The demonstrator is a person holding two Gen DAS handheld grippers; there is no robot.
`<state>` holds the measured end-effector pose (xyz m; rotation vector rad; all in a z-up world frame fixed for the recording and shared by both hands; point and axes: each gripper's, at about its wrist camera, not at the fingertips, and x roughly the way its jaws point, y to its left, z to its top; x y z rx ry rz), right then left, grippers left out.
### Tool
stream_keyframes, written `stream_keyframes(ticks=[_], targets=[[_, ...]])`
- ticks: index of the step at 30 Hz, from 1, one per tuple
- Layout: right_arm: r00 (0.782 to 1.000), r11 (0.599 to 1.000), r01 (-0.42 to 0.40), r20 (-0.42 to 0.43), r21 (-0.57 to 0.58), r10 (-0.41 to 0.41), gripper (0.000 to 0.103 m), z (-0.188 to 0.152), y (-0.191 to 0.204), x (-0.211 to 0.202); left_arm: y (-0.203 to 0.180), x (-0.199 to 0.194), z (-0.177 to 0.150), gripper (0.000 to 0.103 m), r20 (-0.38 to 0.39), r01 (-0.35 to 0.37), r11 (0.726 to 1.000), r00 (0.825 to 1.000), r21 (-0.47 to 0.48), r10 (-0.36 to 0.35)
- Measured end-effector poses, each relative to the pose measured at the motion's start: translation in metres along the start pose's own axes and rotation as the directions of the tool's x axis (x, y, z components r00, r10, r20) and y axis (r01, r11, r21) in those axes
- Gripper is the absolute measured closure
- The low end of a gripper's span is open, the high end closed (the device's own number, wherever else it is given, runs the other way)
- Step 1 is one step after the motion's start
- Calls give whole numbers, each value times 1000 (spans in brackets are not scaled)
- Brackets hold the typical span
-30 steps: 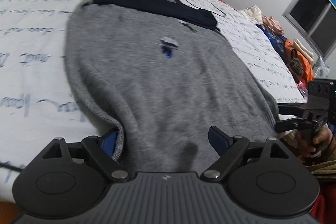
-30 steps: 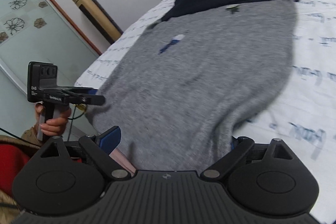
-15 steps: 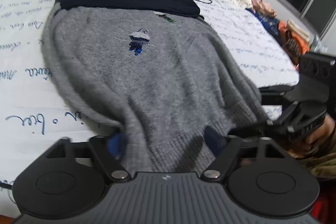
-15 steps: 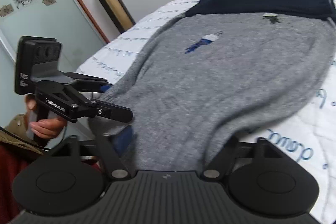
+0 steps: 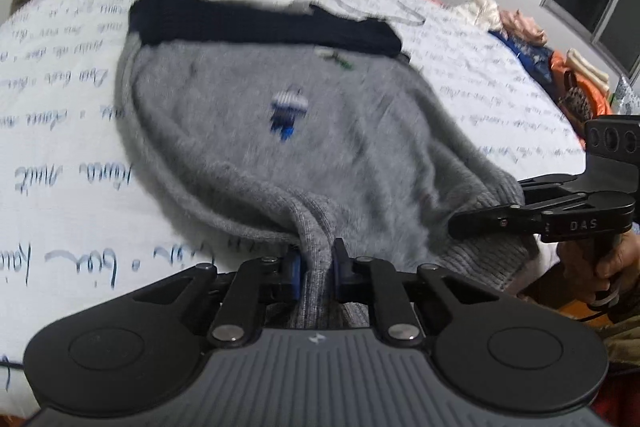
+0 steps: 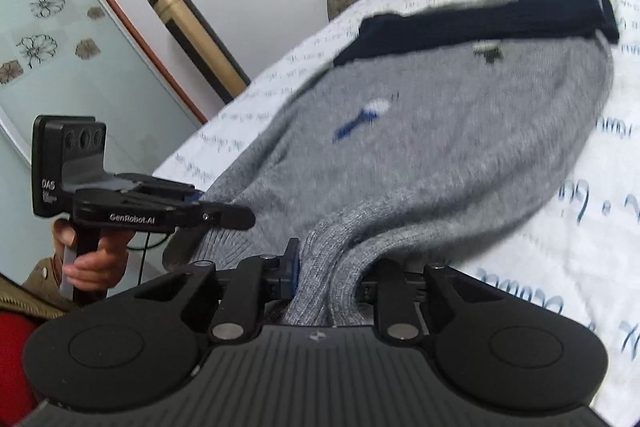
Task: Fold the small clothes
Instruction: 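Grasp the grey hem with the left gripper while the right gripper grasps it too, then lift the hem with both grippers and fold it toward the navy sleeves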
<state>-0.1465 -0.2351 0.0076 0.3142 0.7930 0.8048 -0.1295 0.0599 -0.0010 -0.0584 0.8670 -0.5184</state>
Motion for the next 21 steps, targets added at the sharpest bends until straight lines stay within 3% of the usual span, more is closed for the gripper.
stream_keyframes(ticks=[10, 21], targets=[[994, 997, 54, 93, -46, -49, 81, 41, -5, -6, -8, -5, 46, 89, 103, -23, 999, 994, 28, 20], [976, 989, 146, 161, -4, -144, 81, 80, -31, 8, -1, 23, 94, 89, 121, -93, 994, 989, 48, 87]])
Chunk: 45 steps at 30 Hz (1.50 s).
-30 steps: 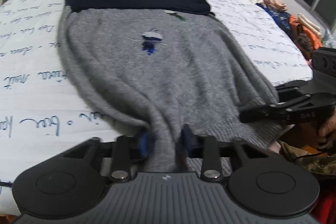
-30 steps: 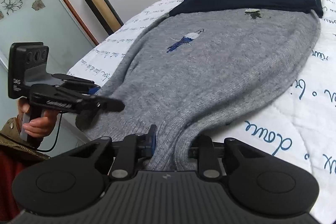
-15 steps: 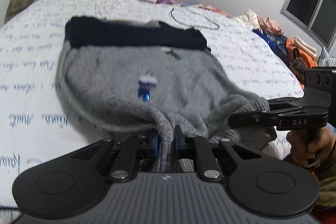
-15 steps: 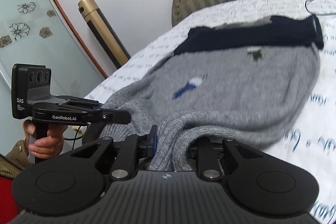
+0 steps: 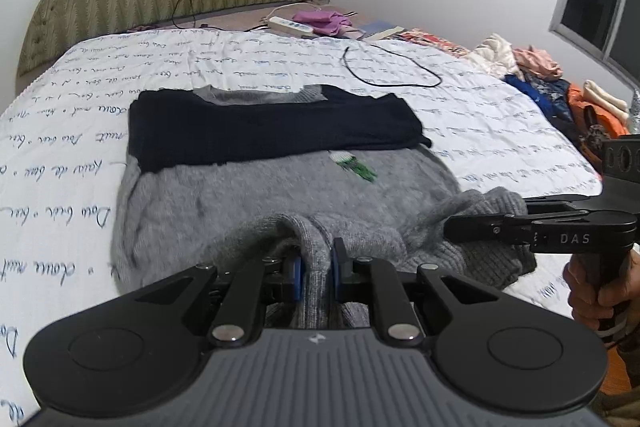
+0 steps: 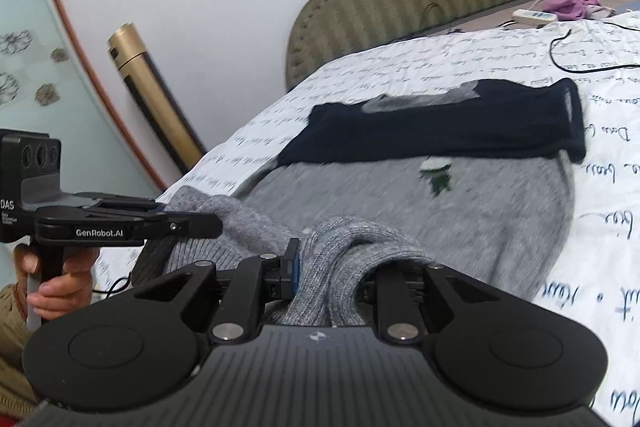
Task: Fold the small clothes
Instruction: 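Lift the hem with both grippers and fold it toward the navy sleeves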
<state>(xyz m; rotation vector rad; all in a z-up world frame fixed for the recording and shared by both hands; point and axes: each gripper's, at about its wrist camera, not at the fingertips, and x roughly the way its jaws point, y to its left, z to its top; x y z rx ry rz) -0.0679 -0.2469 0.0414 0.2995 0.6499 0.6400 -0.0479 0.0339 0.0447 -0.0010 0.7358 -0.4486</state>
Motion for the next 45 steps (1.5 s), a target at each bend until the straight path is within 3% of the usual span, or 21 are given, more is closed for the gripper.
stream_keyframes(ticks=[11, 25, 45], targets=[[998, 999, 44, 40, 28, -46, 81, 24, -15, 28, 2, 37, 30, 89, -65, -126, 992, 990, 30, 127], [993, 995, 75, 90, 59, -80, 81, 40, -32, 43, 9, 62, 53, 89, -100, -165, 985, 981, 44, 169], [983, 988, 126, 126, 85, -137, 81, 72, -62, 69, 18, 101, 105, 89, -81, -203, 977, 975, 64, 208]])
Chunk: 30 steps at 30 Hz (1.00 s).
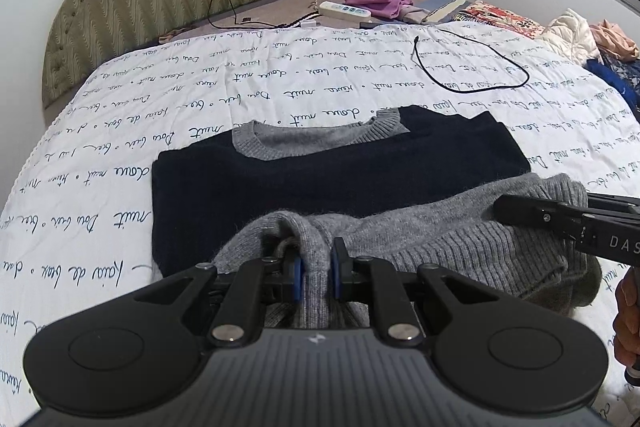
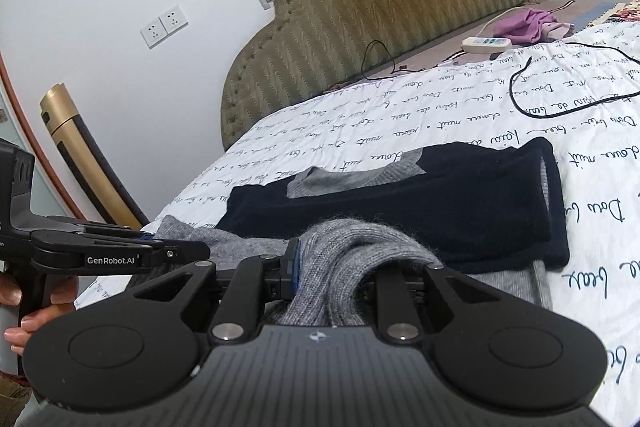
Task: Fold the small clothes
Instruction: 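Lift the hem with both grippers and fold it toward the navy sleeves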
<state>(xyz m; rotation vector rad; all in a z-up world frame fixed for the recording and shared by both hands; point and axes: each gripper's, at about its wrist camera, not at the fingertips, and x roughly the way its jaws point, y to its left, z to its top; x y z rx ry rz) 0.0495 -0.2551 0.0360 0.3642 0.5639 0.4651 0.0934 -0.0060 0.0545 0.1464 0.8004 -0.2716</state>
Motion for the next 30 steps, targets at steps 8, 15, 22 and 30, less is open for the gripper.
stream_keyframes(ticks=[8, 15, 22, 30], targets=[[999, 999, 28, -19, 23, -27, 81, 7, -13, 19, 6, 22, 14, 89, -31, -3, 1000, 1000, -3, 3], [999, 998, 47, -29, 45, -46, 81, 13, -22, 31, 8, 38, 24, 89, -50, 3, 1000, 999, 2, -3], [997, 996, 63, -45, 69, -60, 81, 19, -32, 44, 14, 55, 32, 89, -77, 4, 1000, 997, -7, -5], [994, 993, 81, -74, 86, -75, 82, 22, -43, 61, 20, 74, 38, 89, -102, 5, 1000, 995, -17, -6]])
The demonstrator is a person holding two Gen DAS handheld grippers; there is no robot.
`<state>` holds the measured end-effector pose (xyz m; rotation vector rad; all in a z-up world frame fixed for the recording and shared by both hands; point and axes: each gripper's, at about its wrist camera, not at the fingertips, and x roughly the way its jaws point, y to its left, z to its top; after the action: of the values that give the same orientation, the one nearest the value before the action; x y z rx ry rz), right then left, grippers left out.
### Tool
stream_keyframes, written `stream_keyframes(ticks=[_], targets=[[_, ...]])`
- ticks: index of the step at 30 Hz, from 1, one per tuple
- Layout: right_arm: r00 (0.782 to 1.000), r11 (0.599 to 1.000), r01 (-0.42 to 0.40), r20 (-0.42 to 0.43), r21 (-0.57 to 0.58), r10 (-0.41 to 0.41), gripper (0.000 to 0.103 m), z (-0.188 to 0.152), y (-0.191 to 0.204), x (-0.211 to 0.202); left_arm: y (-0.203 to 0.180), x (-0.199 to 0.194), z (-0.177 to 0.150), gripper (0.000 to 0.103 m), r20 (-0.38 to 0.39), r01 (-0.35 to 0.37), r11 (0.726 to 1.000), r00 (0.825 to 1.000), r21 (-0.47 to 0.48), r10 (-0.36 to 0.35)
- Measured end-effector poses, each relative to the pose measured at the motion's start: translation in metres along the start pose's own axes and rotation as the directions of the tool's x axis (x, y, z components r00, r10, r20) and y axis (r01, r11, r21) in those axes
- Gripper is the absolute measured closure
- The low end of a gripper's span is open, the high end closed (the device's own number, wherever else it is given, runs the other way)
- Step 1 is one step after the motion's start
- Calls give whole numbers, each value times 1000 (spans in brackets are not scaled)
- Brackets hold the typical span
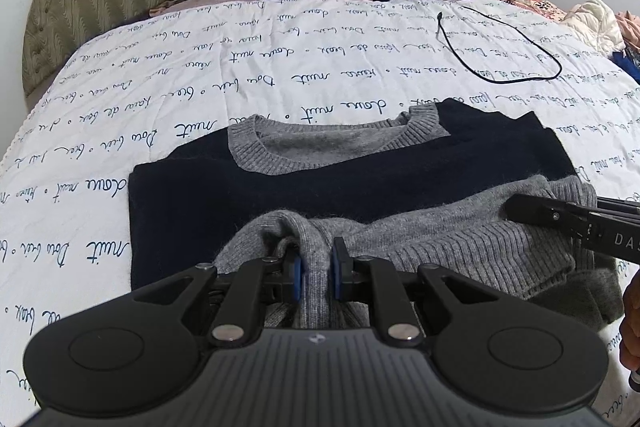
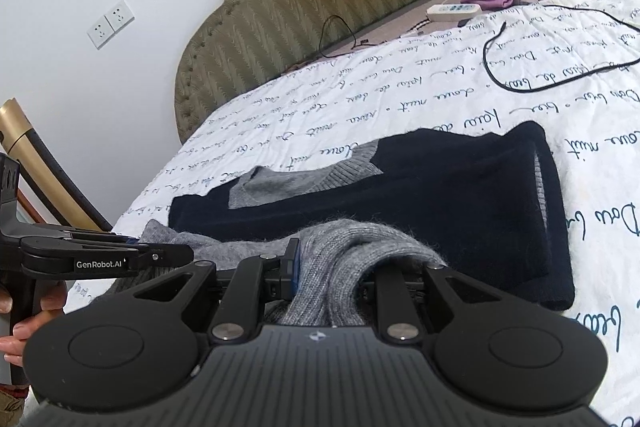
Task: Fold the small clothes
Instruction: 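Lift the hem with both grippers and fold it toward the navy sleeves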
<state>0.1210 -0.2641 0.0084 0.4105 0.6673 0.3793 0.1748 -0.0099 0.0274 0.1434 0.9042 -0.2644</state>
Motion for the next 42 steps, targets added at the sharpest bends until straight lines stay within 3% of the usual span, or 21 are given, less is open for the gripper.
stream_keyframes(ticks=[17, 32, 42], targets=[[999, 999, 22, -24, 49, -21, 85, 5, -18, 9, 4, 17, 7, 89, -20, 3, 1000, 1000, -11, -3], [999, 993, 28, 29, 111, -32, 85, 18, -31, 6, 7, 17, 14, 89, -11, 1, 1000, 1000, -24, -1], [999, 983, 27, -29, 182, -22, 83, 11, -47, 16, 3, 22, 7, 87, -21, -10, 1000, 1000, 15, 10]])
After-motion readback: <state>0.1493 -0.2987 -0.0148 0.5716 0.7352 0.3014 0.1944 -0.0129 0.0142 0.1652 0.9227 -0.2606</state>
